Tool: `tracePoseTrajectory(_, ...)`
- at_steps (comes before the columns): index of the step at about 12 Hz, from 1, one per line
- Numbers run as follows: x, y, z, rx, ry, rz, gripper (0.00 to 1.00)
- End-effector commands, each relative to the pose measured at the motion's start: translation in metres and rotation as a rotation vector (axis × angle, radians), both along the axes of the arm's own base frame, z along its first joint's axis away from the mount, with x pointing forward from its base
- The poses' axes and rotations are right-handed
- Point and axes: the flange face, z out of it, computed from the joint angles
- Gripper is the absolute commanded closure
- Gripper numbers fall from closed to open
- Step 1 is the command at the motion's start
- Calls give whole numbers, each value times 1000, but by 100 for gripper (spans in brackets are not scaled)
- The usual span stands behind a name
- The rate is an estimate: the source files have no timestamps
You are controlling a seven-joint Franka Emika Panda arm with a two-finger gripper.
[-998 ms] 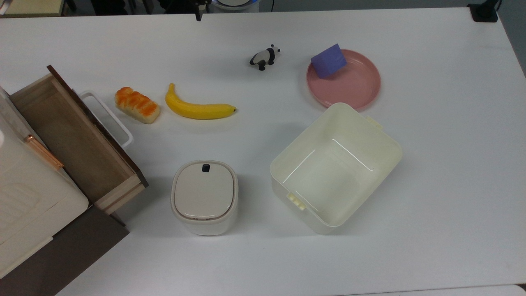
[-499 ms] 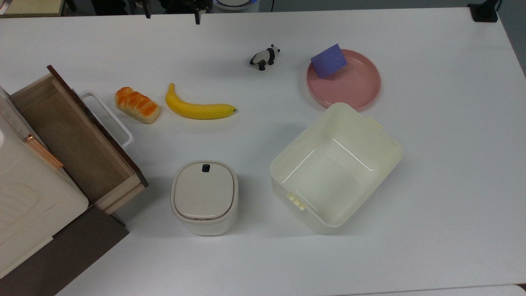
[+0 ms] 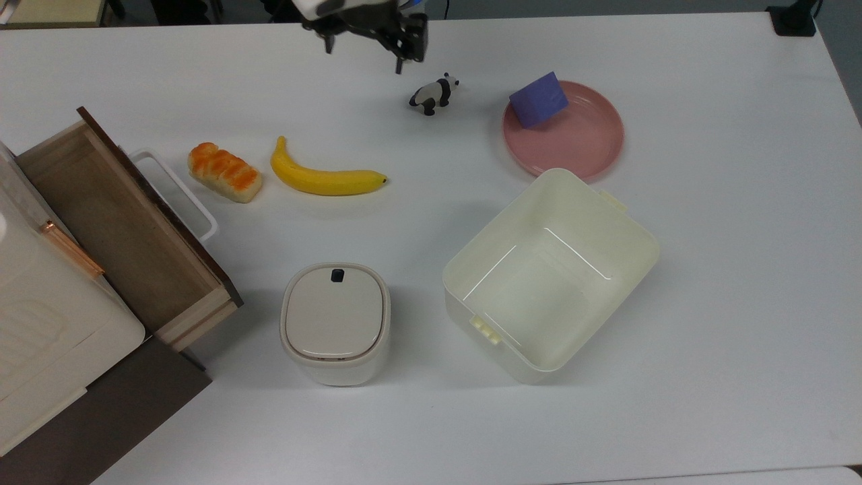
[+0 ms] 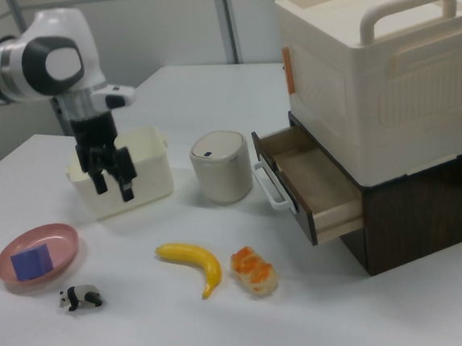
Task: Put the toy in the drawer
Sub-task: 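Lower the open gripper onto the panda toy and close on it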
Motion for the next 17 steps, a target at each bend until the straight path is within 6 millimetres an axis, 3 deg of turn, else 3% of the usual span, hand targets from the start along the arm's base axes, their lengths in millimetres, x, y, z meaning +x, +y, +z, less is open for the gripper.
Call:
tracePoseTrajectory(1, -19, 25, -38, -59, 6, -130, 0)
tracePoseTrajectory(4, -39, 43, -84, -145, 64, -275, 0)
tracePoseTrajectory(6, -50, 64, -110, -178, 121, -255, 0)
tracePoseTrajectory(8, -54, 66, -128, -204, 192, -251, 0)
tracePoseTrajectory(9, -57, 81, -146, -220, 234, -216, 0)
tracePoseTrajectory(11, -60, 94, -187, -241, 313, -182, 0)
tracePoseTrajectory(13, -64, 102, -214, -256, 373, -154, 0)
tracePoseTrajectory(15, -66, 106, -218, -258, 382, -143, 0)
tracePoseTrajectory(17, -59, 103, -200, -256, 372, -145, 0)
